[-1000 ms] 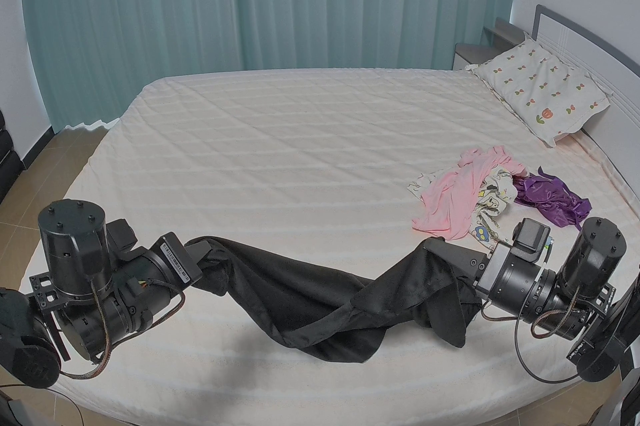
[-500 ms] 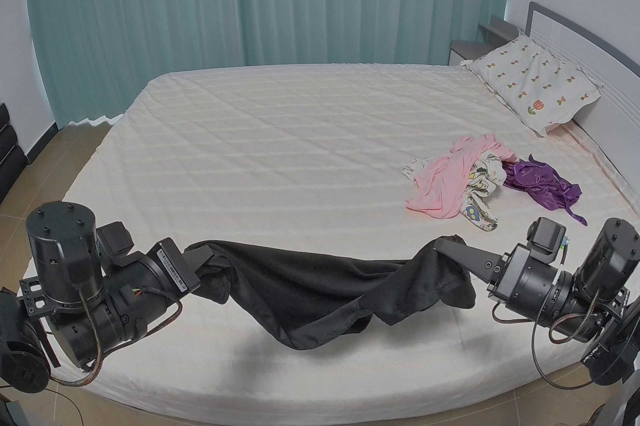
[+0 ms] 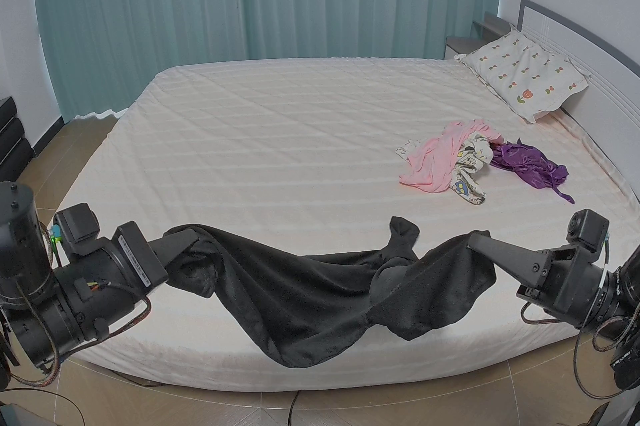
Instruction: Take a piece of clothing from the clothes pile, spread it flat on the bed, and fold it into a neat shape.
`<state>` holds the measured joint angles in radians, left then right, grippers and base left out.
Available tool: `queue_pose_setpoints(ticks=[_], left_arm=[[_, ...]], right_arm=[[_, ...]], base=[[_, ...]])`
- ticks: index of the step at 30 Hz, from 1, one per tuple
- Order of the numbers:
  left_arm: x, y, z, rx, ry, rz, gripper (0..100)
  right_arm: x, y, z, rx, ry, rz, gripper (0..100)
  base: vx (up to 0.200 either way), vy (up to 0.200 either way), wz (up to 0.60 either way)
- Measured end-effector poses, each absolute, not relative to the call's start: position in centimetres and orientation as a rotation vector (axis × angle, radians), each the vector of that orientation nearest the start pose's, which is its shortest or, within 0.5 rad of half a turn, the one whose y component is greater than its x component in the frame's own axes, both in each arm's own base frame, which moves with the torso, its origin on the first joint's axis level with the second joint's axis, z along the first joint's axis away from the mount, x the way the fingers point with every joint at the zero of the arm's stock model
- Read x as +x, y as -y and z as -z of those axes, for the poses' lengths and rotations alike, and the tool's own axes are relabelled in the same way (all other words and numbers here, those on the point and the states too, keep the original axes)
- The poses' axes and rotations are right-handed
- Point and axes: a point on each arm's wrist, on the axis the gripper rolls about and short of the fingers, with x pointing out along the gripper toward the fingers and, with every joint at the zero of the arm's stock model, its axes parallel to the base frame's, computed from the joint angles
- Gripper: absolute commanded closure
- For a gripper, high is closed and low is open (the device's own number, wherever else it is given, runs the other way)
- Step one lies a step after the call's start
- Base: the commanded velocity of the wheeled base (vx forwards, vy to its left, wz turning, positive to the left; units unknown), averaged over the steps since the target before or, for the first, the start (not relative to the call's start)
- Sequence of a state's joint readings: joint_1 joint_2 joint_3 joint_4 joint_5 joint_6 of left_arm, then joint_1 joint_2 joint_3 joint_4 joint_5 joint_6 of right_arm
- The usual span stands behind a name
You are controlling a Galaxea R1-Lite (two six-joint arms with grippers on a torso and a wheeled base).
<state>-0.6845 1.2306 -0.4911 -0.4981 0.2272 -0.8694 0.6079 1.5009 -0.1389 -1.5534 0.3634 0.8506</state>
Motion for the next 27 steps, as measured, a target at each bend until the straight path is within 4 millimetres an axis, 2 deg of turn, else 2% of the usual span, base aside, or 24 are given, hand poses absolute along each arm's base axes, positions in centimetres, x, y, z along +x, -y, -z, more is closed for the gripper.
queue_pose_setpoints(ticks=[6, 10, 13, 18, 22, 27], left_arm=[[13.1, 10.1, -21.5, -0.761, -0.367, 0.346, 100], [12.4, 9.4, -23.0, -0.784, -0.324, 0.36, 100], [12.1, 9.0, -24.0, -0.801, -0.288, 0.363, 100], [12.1, 8.6, -25.2, -0.818, -0.243, 0.344, 100], [12.8, 8.7, -25.8, -0.822, -0.223, 0.313, 100], [14.7, 9.2, -25.9, -0.813, -0.228, 0.258, 100]], right_arm=[[13.8, -10.4, -18.6, 0.811, -0.138, -1.026, 100], [13.1, -9.5, -21.0, 0.824, -0.104, -1.021, 100], [13.3, -8.9, -23.4, 0.846, -0.08, -1.002, 100], [14.1, -7.8, -28.7, 0.881, 0.023, -0.973, 100], [15.7, -7.0, -32.7, 0.891, 0.108, -0.943, 100], [20.5, -7.0, -35.1, 0.898, 0.13, -0.876, 100]], base=[[-0.033, 0.0, 0.0], [0.0, 0.0, 0.0], [0.0, 0.0, 0.0], [0.0, 0.0, 0.0], [0.0, 0.0, 0.0], [0.0, 0.0, 0.0]])
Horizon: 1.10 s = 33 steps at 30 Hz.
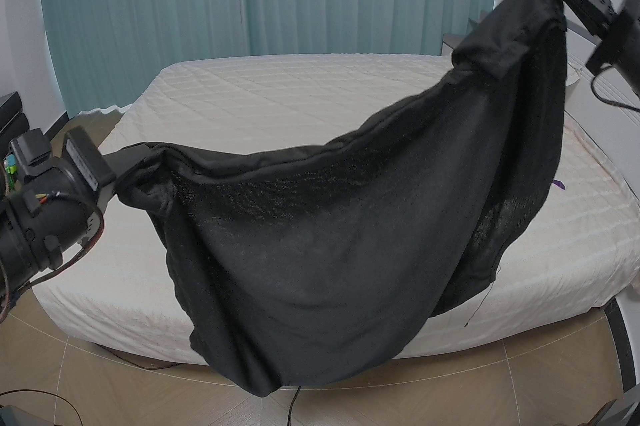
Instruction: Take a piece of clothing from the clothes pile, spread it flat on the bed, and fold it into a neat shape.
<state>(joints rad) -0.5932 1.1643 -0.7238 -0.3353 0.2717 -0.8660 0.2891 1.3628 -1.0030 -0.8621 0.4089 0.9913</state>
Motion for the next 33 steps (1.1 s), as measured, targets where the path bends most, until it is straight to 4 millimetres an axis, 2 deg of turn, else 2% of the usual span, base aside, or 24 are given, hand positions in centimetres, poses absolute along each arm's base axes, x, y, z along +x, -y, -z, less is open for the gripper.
queue_pose_setpoints(ticks=[4, 8, 14, 21, 26, 33], left_arm=[[17.1, 9.6, -25.3, -0.8, -0.255, 0.199, 100], [20.4, 10.1, -24.4, -0.793, -0.278, 0.144, 100], [25.8, 10.2, -22.6, -0.797, -0.288, 0.073, 100], [31.4, 9.5, -20.2, -0.799, -0.305, -0.009, 100], [34.1, 8.8, -18.1, -0.796, -0.341, -0.055, 100], [36.8, 7.7, -15.5, -0.814, -0.379, -0.12, 100]], right_arm=[[25.7, -7.3, -34.8, 0.909, 0.099, -0.808, 100], [30.7, -7.7, -32.6, 0.923, 0.041, -0.728, 100], [35.9, -8.2, -29.2, 0.92, 0.013, -0.645, 100], [39.3, -8.9, -26.7, 0.893, 0.023, -0.598, 100], [40.7, -9.8, -26.0, 0.868, 0.07, -0.592, 100], [42.1, -11.0, -24.3, 0.833, 0.064, -0.598, 100]], base=[[0.15, 0.0, 0.0], [0.2, 0.0, 0.0], [0.2, 0.0, 0.0], [0.2, 0.0, 0.0], [0.2, 0.0, 0.0], [0.2, 0.0, 0.0]])
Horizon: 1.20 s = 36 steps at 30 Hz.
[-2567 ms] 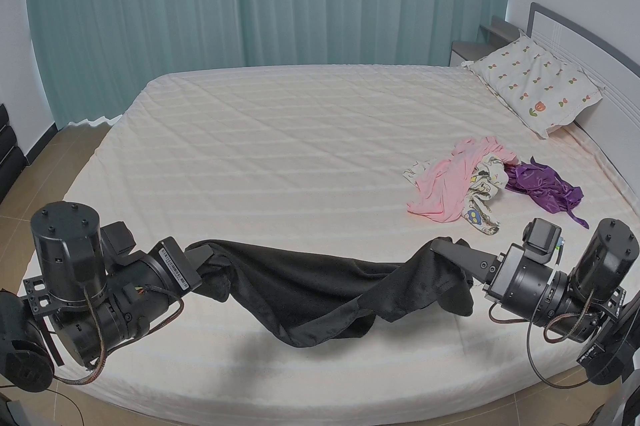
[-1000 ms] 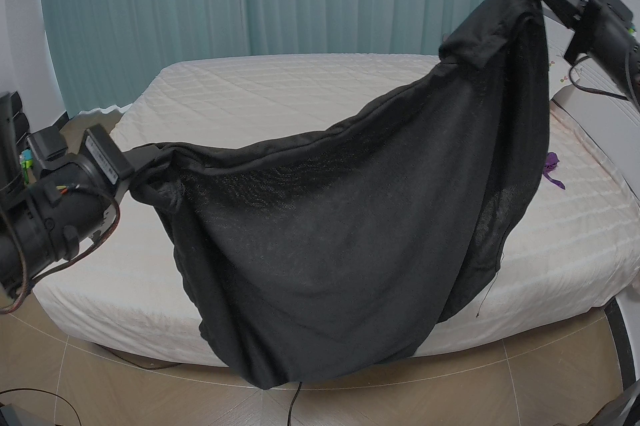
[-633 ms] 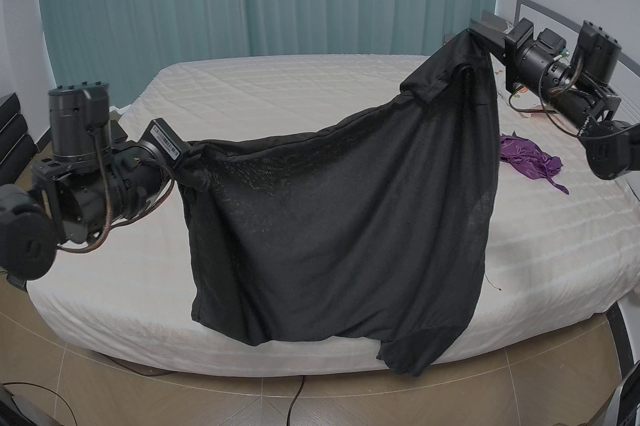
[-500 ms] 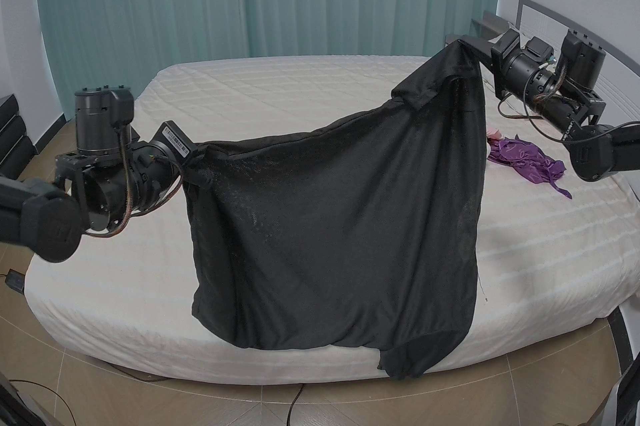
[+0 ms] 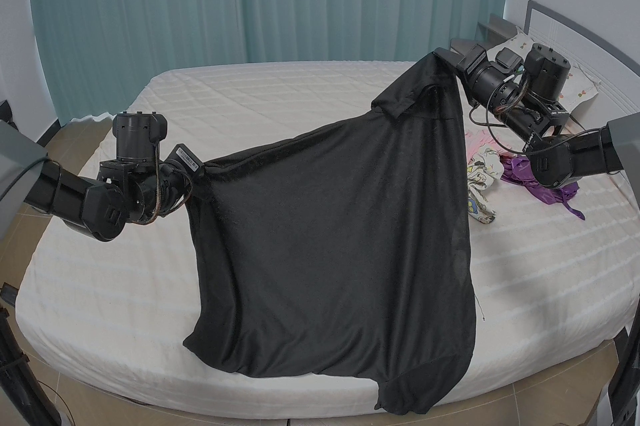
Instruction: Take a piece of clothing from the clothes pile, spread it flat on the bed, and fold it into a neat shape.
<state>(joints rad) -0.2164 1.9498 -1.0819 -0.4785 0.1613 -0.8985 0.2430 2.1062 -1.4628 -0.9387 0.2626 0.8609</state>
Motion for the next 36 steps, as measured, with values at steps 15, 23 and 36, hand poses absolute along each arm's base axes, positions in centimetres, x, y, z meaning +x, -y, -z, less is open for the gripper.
queue_pose_setpoints(ticks=[15, 23, 36], left_arm=[[40.6, 7.5, -10.0, -0.818, -0.487, -0.164, 100], [42.2, 7.4, -7.8, -0.885, -0.499, -0.21, 0], [44.5, 5.0, -5.3, -0.883, -0.463, -0.325, 0]], right_arm=[[46.1, -13.2, -15.8, 0.791, -0.063, -0.481, 100], [47.6, -14.3, -11.5, 0.781, -0.112, -0.399, 0], [50.9, -12.6, -5.3, 0.722, -0.177, -0.16, 0]], base=[[0.093, 0.0, 0.0], [0.0, 0.0, 0.0], [0.0, 0.0, 0.0]])
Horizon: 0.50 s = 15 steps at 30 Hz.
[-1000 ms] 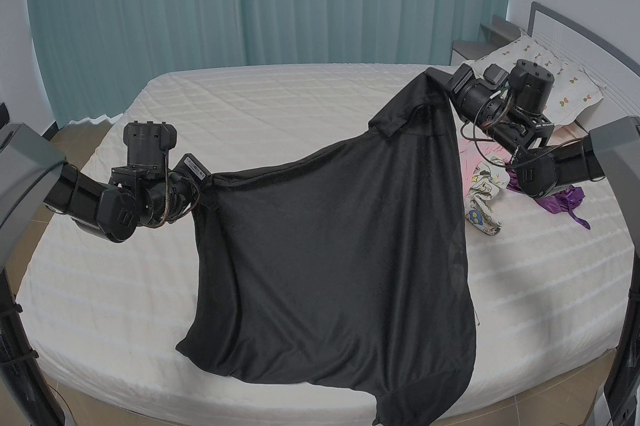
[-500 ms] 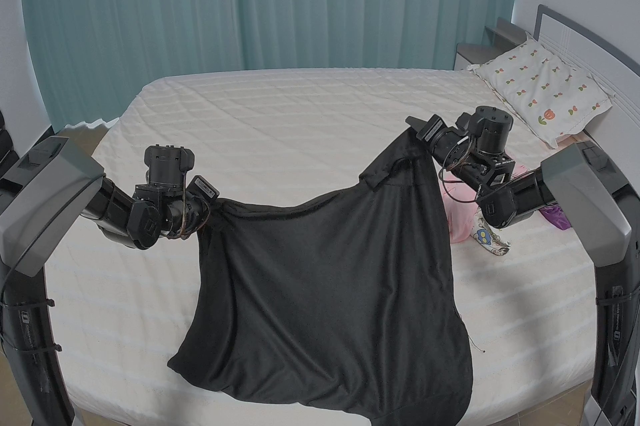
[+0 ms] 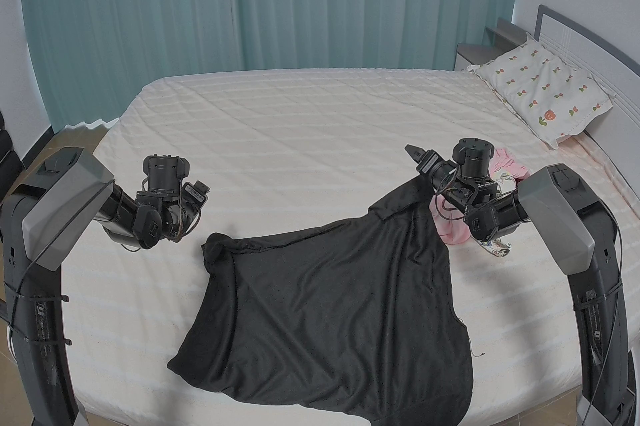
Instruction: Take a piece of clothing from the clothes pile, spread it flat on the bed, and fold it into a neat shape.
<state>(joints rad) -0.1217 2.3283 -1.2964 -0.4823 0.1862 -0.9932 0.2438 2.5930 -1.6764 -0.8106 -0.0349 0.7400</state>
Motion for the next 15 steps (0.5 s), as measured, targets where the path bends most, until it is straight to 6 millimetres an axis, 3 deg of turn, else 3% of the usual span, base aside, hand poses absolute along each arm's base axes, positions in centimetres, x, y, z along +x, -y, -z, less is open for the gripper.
queue_pose_setpoints(ticks=[5, 10, 15], left_arm=[[44.6, 4.5, -5.0, -0.883, -0.467, -0.341, 0], [44.3, 4.3, -4.6, -0.882, -0.485, -0.351, 0], [43.2, 4.2, -4.4, -0.882, -0.524, -0.35, 0]], right_arm=[[51.0, -11.5, -2.5, 0.696, -0.335, -0.068, 0], [50.9, -10.5, -2.1, 0.715, -0.359, -0.036, 0], [49.3, -9.8, -1.4, 0.726, -0.43, -0.025, 0]], base=[[0.0, 0.0, 0.0], [0.0, 0.0, 0.0], [0.0, 0.0, 0.0]])
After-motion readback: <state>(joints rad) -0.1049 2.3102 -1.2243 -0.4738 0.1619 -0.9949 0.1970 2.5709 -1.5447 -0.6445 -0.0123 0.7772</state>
